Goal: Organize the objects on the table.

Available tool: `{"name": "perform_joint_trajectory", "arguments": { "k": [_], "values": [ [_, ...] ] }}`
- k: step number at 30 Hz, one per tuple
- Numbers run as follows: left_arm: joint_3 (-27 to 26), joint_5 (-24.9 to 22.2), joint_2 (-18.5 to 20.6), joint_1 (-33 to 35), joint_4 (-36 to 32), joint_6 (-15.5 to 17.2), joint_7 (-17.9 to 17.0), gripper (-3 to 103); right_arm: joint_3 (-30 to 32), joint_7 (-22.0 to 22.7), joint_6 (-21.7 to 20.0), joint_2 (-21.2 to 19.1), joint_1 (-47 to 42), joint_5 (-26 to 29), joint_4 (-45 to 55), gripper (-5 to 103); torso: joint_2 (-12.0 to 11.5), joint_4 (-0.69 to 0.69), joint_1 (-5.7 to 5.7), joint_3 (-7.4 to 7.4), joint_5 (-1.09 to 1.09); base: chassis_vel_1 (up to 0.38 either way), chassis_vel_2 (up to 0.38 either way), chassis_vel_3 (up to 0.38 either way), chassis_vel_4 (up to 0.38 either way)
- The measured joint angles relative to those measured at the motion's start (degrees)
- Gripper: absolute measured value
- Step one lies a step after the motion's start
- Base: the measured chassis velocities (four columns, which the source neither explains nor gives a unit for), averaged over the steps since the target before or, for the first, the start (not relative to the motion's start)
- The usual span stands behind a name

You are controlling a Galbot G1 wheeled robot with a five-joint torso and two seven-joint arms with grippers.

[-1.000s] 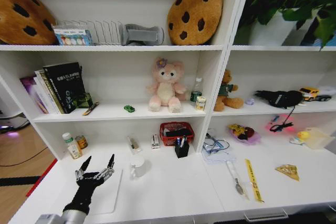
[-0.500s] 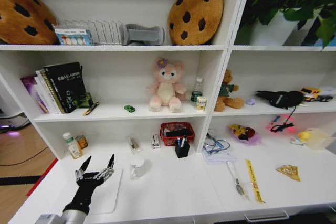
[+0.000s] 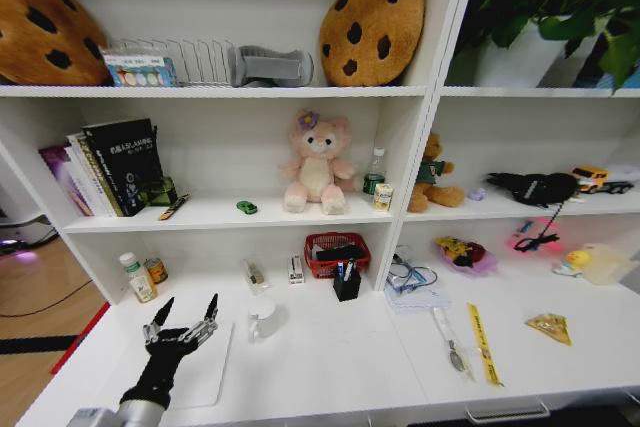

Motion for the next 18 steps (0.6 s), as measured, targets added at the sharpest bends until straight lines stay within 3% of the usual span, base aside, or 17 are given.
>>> {"name": "perform_joint_trajectory", "arguments": {
  "k": [7,11,18],
  "values": [
    [0.0,0.0,0.0,0.0,0.0,0.0,0.0,100,0.02,1.36,2.74,-0.5,-9.81,-2.12,10.56,100,0.0,0.01,0.0,0.0,0.01,0.0,0.0,0.0,0.0],
    [0.0,0.0,0.0,0.0,0.0,0.0,0.0,100,0.11,1.03,4.83,-0.28,-16.39,-2.16,21.4,100,0.0,0.01,0.0,0.0,0.01,0.0,0.0,0.0,0.0],
    [0.0,0.0,0.0,0.0,0.0,0.0,0.0,100,2.15,-0.49,3.17,-1.42,-21.17,-0.51,35.43,100,0.0,0.02,0.0,0.0,0.0,0.0,0.0,0.0,0.0]
  ]
}}
